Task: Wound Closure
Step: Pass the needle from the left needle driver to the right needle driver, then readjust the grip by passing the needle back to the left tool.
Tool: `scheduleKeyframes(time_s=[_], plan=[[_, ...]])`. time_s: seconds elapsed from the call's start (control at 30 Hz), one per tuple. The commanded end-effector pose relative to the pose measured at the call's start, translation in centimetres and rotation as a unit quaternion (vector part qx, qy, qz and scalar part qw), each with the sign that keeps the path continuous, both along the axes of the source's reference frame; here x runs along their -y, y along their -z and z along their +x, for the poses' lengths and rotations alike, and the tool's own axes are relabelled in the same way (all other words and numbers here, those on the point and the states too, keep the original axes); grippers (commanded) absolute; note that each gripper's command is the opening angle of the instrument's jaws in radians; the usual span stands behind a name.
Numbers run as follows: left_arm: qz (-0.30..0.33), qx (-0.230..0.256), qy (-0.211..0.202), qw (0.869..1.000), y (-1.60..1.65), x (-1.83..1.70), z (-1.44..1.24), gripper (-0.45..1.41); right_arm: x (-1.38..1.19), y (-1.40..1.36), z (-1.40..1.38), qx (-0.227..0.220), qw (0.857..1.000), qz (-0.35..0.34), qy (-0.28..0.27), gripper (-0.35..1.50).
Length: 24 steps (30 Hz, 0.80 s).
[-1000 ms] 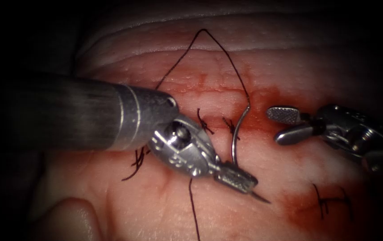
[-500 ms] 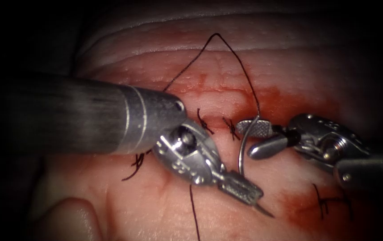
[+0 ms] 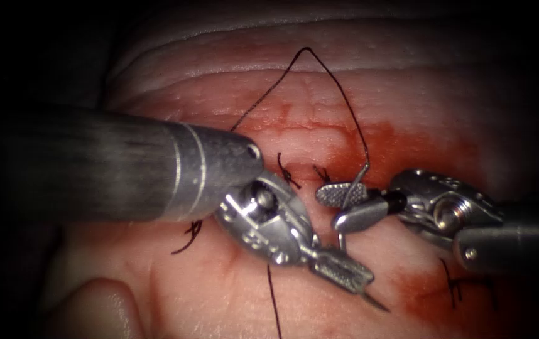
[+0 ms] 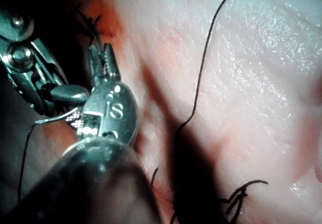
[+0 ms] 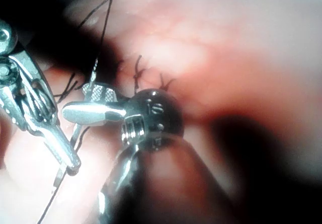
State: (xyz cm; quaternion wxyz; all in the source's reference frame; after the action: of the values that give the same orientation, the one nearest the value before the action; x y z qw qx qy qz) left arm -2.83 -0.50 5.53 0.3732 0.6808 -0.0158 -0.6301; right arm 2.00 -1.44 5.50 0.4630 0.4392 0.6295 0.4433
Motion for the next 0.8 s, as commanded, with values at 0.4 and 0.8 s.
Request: scheduleKeyframes(time_s=[0.4,0.8], plan=[[0.038,-0.001,0.021,0.999,0.01,-0.05,0.01,0.74,0.02,-0.05,0.05,0.003,0.999,0.048,-0.003,-0.35],[0.099,-0.059,0.087,0.989,0.04,-0.14,0.12,0.96,-0.14,-0.04,-0.19,0.128,0.986,0.085,-0.063,-0.35]])
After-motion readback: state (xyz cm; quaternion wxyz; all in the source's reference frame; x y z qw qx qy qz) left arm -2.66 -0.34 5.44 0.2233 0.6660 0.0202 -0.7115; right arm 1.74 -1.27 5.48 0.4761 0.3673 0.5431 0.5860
